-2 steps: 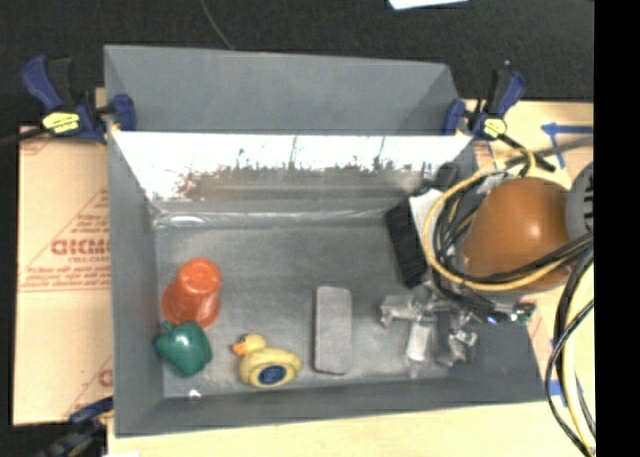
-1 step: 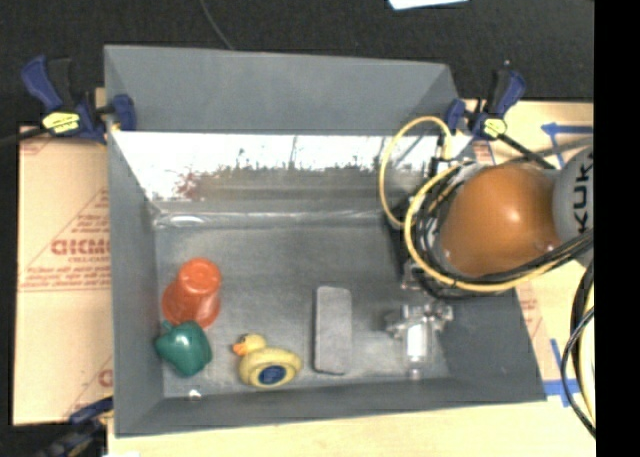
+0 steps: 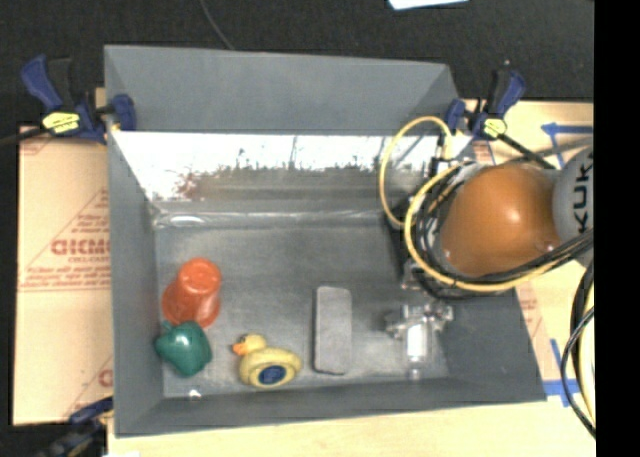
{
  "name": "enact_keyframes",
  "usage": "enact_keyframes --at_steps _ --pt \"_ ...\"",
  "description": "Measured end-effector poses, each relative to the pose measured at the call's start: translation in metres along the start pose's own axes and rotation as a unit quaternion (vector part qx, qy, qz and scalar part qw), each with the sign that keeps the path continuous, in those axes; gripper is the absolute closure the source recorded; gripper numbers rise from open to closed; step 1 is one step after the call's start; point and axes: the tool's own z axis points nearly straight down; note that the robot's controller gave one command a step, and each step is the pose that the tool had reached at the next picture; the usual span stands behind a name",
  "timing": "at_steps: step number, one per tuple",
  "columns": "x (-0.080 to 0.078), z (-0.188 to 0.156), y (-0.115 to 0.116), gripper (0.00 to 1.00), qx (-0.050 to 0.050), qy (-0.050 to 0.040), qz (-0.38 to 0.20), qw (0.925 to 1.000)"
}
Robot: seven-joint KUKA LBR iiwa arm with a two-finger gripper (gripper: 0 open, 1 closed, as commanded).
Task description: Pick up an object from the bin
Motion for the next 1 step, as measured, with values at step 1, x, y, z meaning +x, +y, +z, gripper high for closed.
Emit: enact_keyframes --at_steps 1 --pt "-0.0005 -0.0159 0.0023 1.00 -0.004 -0.0006 0.001 1.0000"
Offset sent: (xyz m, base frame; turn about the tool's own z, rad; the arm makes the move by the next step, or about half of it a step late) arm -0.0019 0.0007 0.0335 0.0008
